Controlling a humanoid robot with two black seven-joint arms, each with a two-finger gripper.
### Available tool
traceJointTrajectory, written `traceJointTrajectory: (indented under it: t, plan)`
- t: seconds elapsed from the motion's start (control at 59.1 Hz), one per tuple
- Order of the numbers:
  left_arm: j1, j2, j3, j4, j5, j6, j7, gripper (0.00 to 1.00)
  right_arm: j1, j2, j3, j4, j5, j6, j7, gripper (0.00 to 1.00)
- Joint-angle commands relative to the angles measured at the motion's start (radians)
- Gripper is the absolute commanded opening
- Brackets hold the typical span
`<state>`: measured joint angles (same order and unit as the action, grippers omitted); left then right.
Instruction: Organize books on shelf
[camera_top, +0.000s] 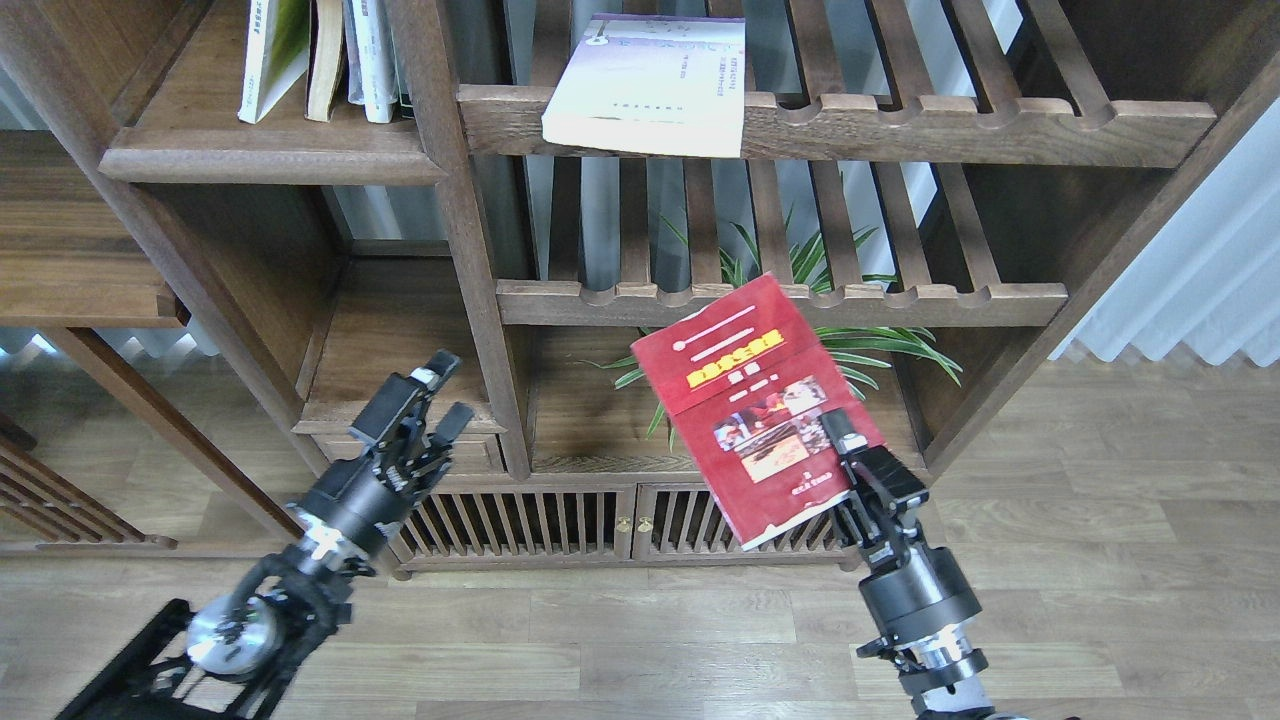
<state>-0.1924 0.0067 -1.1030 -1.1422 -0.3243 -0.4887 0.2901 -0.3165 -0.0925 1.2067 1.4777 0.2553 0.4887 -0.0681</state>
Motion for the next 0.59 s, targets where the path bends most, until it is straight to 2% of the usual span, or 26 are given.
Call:
traceJointTrajectory:
  t: [0.0,0.101,0.575]
  plan:
    - [-0.002,-0.005,0.051,-0.004,-0.004,0.0,-0.029,0.99,0.004,0.0,-0.036,0.0,0.001,0.0,-0.016,0.05]
    - [-0.015,-0.007,0.091,-0.004,-0.004,0.0,-0.054,0.99,0.004,-0.003,-0.058,0.0,0.001,0.0,-0.033,0.05]
    - [-0.016,-0.007,0.21,-0.036,-0.004,0.0,-0.058,0.99,0.017,0.013,-0.073,-0.002,0.001,0.0,-0.042,0.05]
